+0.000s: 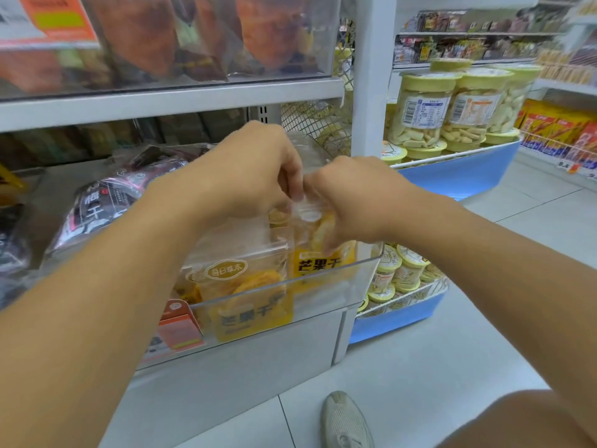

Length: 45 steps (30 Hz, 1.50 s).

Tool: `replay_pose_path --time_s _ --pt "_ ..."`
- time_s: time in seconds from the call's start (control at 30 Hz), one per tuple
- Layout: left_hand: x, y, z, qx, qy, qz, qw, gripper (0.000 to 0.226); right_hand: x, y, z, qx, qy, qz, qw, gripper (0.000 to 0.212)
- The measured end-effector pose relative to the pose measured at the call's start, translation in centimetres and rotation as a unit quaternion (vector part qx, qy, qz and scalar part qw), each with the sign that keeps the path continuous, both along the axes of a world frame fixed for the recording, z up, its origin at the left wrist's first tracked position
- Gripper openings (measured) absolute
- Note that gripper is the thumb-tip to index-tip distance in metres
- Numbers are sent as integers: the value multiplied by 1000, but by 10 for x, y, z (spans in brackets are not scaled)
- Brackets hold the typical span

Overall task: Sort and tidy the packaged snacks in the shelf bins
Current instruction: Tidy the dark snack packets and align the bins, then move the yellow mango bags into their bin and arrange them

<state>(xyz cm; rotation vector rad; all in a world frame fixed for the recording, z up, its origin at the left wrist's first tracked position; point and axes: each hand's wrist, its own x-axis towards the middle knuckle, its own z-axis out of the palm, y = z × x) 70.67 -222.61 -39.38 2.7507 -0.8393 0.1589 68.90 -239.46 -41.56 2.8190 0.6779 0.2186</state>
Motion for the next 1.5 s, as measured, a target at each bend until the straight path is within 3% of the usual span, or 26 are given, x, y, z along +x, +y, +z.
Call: replay_pose_path --time_s 0.07,0.2,0.3,0.37,0.43,0.53,0.63,0.8,1.0,1.3,1.5 --pt "-4 1 1 -3 26 -9 1000 24 0 -1 -5 0 -23 2 1000 76" --pt "-9 3 0 25 11 -1 1000 19 -3 -3 -3 20 15 0 1000 78" --pt "-8 4 5 31 8 12 999 29 -6 -12 5 84 39 -2 996 76" --pt "-5 7 5 40 -3 34 999 39 -6 -18 10 142 57 -7 988 83" --pt "-3 9 3 42 -14 54 998 29 -6 -23 12 165 81 -13 983 95" --pt "-2 7 0 34 -23 66 997 8 -3 -25 10 155 105 -26 982 108" --pt "2 3 -4 -5 -31 65 997 22 -1 -27 9 136 85 -32 987 110" --pt "2 -17 -15 -109 -49 56 991 9 -1 -33 3 145 61 -33 987 112" --pt "4 -14 -18 -158 -8 77 984 7 -8 -29 -2 118 41 -28 992 108" --pt "-5 -9 -14 -107 -63 4 992 11 -5 -13 -8 16 -28 -9 999 73" --pt "-22 8 -11 -107 -102 -22 989 8 -7 -11 -8 32 -4 -16 999 88"
